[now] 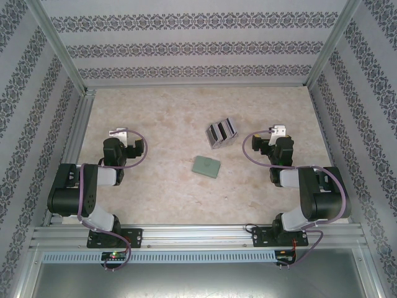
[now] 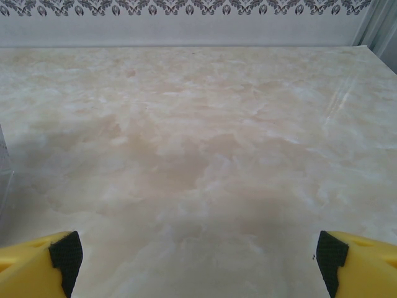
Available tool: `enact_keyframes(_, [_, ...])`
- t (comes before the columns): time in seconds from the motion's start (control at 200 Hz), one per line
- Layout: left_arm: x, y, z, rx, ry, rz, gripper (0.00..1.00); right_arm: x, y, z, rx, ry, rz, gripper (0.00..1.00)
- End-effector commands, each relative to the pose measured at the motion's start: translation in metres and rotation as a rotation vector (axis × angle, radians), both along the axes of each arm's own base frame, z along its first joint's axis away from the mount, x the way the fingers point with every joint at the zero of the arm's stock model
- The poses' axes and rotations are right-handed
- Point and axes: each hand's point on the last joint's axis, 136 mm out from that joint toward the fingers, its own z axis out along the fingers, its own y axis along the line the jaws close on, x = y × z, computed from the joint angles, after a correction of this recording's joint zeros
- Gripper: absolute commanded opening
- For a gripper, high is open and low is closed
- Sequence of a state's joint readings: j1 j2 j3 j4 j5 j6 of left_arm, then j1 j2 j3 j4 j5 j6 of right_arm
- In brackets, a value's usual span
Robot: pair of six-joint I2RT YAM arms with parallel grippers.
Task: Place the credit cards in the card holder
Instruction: Open the button on the card holder.
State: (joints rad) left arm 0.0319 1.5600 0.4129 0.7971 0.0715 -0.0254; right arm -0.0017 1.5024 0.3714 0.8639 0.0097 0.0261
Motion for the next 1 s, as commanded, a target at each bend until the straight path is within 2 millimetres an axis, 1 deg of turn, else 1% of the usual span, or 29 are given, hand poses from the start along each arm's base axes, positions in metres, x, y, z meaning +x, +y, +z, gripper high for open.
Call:
enact_keyframes(0.0, [0.005,-0.006,0.008,0.019,-0.021,-0.028,1.0,0.006,0.007,0.01,-0.005,-0.027,0.024,0.98])
enact_keyframes(0.684, [0.005,-0.006,0.008,0.019,-0.022,-0.029,0.99,0.007,0.007,0.01,-0.004,-0.029,0.022,0.98])
enact_keyframes(0.789, [0.008,-0.005,0.018,0.016,0.0,-0.022,1.0,0.005,0.005,0.014,-0.004,-0.041,0.007,0.98])
enact_keyframes(0.889, [0.009,-0.004,0.031,0.016,0.027,-0.02,1.0,-0.001,-0.001,0.03,-0.008,-0.069,-0.022,0.98])
enact_keyframes(0.929, [0.007,-0.005,0.036,0.017,0.019,-0.024,1.0,-0.004,-0.002,0.037,-0.008,-0.071,-0.028,0.98])
enact_keyframes(0.994, [0.003,0.0,0.047,0.01,0.007,0.011,1.0,-0.007,-0.002,0.046,0.002,-0.053,-0.038,0.98])
